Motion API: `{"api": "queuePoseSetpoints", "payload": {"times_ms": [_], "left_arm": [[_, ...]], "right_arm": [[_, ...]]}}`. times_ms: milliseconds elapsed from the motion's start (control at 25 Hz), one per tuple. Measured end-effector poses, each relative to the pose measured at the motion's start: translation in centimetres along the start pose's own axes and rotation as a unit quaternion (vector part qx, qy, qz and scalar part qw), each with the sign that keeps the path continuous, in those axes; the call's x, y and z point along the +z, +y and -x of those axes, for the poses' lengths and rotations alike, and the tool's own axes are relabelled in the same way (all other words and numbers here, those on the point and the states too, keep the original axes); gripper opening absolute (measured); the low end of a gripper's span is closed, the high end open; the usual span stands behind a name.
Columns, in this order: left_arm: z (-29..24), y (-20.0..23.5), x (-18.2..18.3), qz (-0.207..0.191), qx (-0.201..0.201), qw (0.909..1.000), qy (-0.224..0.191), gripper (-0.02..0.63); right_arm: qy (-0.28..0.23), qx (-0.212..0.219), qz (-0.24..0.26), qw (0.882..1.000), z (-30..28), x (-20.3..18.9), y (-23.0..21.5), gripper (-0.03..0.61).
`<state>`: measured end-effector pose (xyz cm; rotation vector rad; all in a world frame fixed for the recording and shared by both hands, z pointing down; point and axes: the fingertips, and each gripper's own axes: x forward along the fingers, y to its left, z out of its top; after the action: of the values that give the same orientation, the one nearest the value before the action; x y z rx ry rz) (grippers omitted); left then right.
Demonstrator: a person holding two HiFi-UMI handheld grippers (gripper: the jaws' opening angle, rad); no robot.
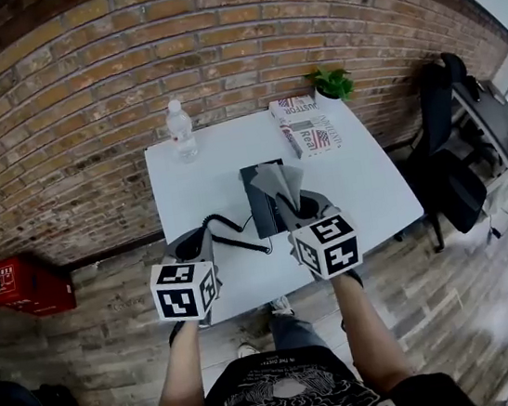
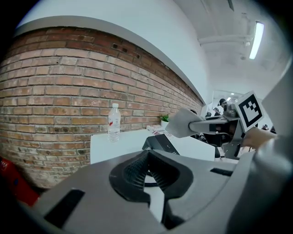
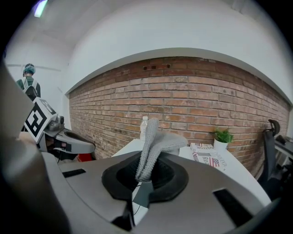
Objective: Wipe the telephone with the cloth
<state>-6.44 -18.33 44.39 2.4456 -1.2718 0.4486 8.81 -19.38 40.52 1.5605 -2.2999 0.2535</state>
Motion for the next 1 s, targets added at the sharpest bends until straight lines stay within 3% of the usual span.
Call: {"api": "queuePoseSetpoints", "payload": {"times_ms": [440,1000], "left_arm": [[-5.6,1.3,1.4,0.020,0.029,0.9993,0.013,0.006],[-8.0,3.3,0.8,0.044,0.063,0.9967,0.024,0.006]], "right_arm": [[0.026,0.040,0.011,0.999,-7.8,-0.1,-4.3,0.012],[0.072,0.080,0.062,0.992,-14.4,-2.2,-4.9,0.012]]}}
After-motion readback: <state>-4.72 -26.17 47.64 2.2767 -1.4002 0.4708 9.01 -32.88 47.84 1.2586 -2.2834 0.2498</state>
